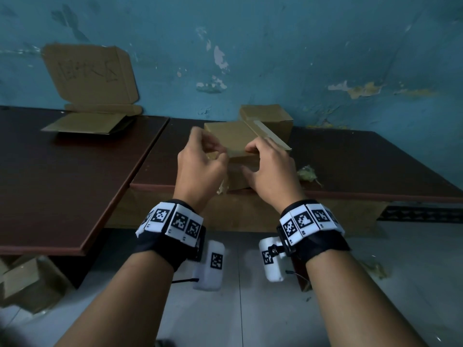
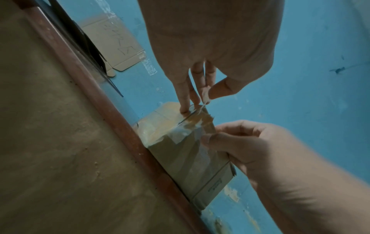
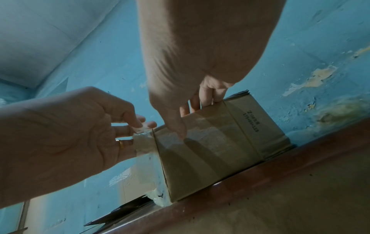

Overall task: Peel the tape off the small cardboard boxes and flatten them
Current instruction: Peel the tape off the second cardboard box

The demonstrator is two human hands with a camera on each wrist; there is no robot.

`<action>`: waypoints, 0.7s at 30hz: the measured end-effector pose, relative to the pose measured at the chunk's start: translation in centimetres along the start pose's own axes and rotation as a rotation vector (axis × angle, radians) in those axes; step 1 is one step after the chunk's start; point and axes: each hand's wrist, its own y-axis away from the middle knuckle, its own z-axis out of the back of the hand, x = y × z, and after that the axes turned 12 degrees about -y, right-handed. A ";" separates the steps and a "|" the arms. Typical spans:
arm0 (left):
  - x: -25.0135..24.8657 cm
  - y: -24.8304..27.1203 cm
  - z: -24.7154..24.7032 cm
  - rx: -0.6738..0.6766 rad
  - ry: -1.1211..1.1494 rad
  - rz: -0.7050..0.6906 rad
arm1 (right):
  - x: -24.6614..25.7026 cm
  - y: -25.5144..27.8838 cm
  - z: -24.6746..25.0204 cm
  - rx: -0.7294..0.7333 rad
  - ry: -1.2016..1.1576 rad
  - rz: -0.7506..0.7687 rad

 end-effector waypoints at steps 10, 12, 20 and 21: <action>0.8 -0.5 0.7 0.128 -0.141 -0.005 | 0.3 0.0 0.1 0.014 0.006 -0.014; 0.8 -0.5 0.8 0.120 -0.191 -0.035 | 0.3 0.0 0.1 0.015 0.005 -0.011; -0.8 0.4 1.2 0.082 -0.096 0.078 | 0.1 0.0 -0.1 0.015 0.007 0.008; -0.6 0.3 1.0 0.099 -0.120 0.065 | 0.0 0.0 -0.2 0.012 0.004 0.008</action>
